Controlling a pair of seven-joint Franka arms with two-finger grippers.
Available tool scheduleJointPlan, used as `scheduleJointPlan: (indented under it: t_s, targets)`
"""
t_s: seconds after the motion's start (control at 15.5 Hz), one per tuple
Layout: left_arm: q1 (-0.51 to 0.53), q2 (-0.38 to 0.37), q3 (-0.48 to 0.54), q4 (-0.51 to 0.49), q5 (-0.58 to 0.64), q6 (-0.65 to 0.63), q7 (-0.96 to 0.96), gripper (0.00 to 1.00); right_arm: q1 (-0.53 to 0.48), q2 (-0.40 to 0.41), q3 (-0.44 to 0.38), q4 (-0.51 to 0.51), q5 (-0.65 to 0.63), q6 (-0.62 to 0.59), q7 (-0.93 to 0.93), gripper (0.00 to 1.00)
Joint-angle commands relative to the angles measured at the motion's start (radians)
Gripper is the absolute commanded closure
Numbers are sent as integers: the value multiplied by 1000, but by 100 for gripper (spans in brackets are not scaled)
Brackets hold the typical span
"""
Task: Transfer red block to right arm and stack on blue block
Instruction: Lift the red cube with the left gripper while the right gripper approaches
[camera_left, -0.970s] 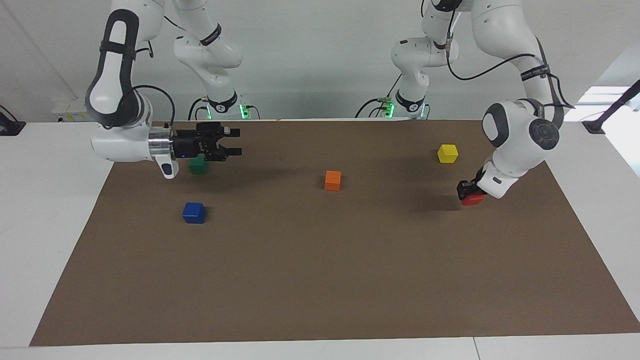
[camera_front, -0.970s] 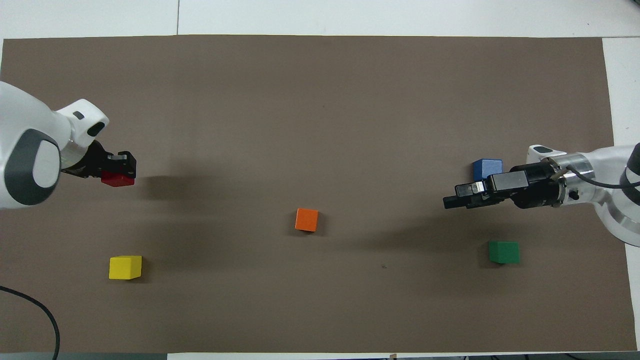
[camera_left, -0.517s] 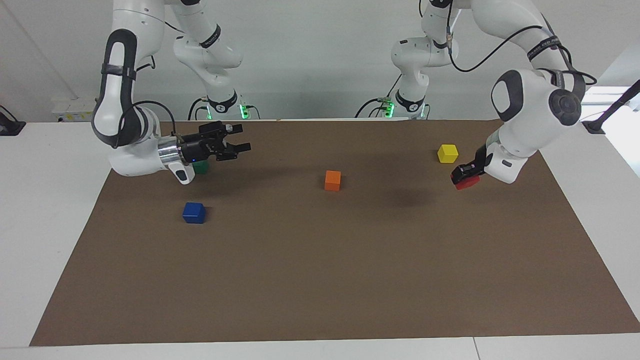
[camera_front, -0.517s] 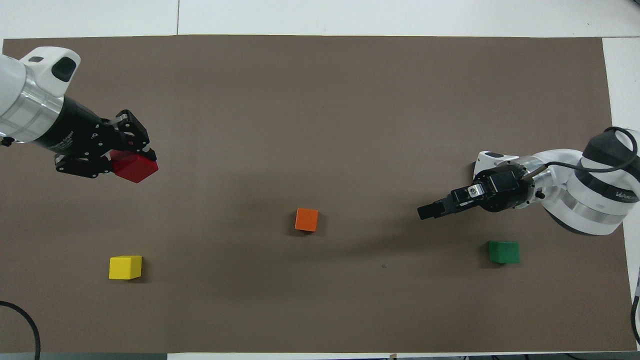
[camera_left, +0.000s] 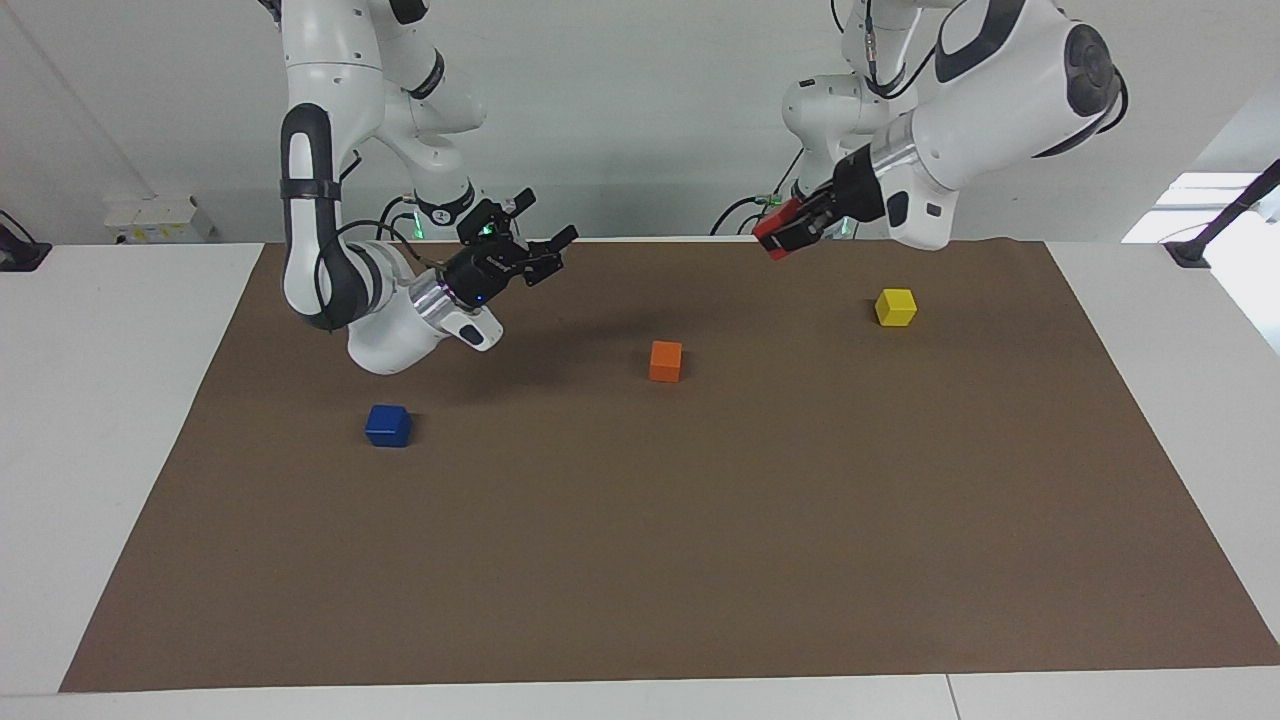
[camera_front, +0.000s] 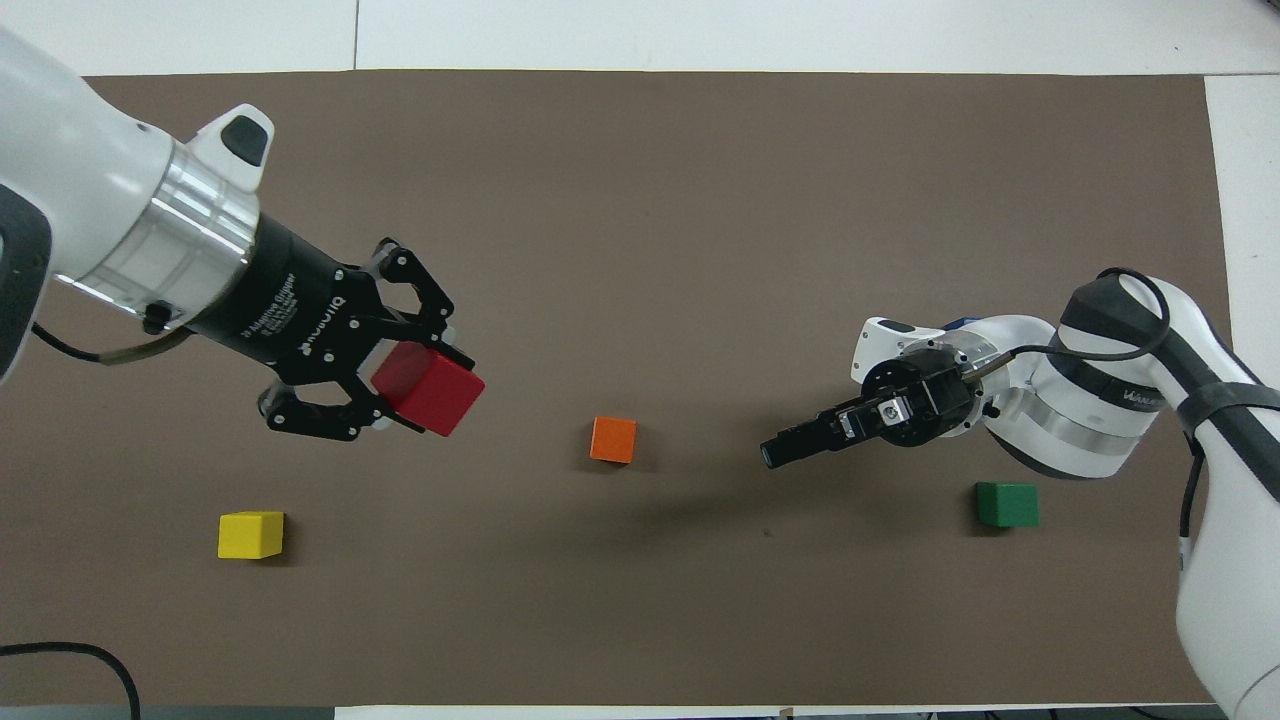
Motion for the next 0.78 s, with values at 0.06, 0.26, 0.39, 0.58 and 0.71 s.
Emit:
scheduleJointPlan:
  t_s: [0.06,0.26,0.39,0.58,0.71]
  targets:
    - [-17,-18,-45,5,-87,63,-312,100,26,83,0,7,45,-96,-56,0]
    - [-34,-20,-95,-4,-100,261,-612,100,74,126,1,24,93,-147,-88,0]
    - [-63,-45,-108,-44,-92,382,-716,100,101,128,0,24,120,-158,-104,0]
    - [-67,-114,-158,-183,-94,531,-737,100,141,182,1,59,125,-165,-171,0]
    - [-69,-212,-203,-319,-95,657,-756,100,145,191,1,64,125,-176,-177,0]
